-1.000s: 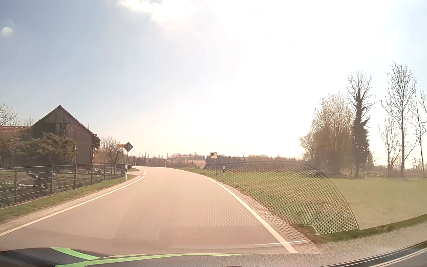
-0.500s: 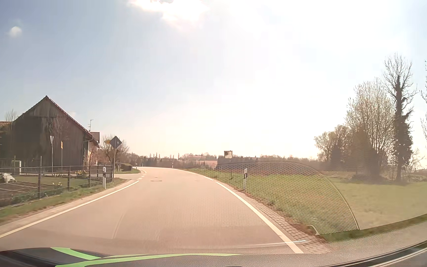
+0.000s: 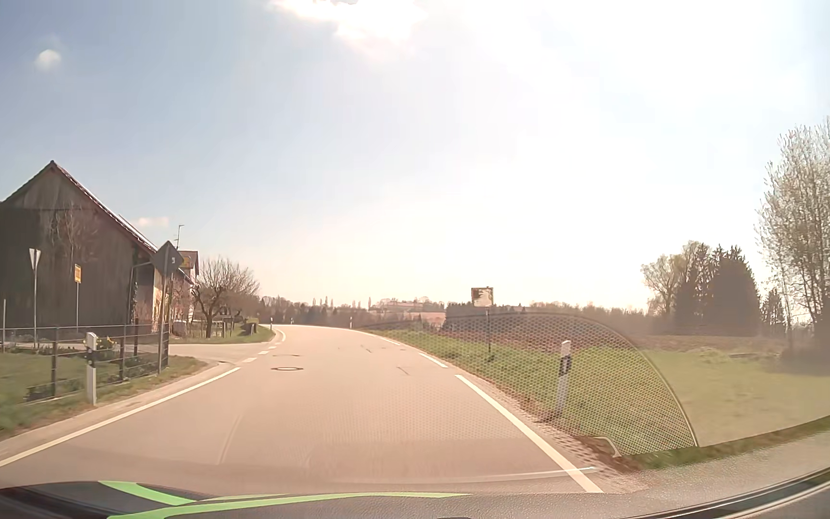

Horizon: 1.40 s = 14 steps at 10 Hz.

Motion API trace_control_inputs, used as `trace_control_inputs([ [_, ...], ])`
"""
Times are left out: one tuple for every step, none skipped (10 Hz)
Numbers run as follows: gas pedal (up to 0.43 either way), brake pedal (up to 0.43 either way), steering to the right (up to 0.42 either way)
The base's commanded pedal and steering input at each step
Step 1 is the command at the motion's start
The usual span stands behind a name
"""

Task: Follow the waypoints while adhering to traffic rules and regulations

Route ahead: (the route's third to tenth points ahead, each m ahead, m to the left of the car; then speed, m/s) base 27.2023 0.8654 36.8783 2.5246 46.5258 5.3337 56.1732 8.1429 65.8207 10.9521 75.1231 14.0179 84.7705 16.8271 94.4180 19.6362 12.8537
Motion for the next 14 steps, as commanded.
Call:
trace_control_inputs([
  [0.118, 0.000, -0.028],
  [0.118, 0.000, -0.027],
  [0.118, 0.000, -0.026],
  [0.118, 0.000, -0.025],
  [0.118, 0.000, -0.025],
  [0.118, 0.000, -0.025],
  [0.118, 0.000, -0.025],
  [0.118, 0.000, -0.025],
  [0.118, 0.000, -0.026],
  [0.118, 0.000, -0.028],
  [0.118, 0.000, -0.031],
  [0.118, 0.000, -0.033],
  [0.118, 0.000, -0.033],
  [0.118, 0.000, -0.032],
])
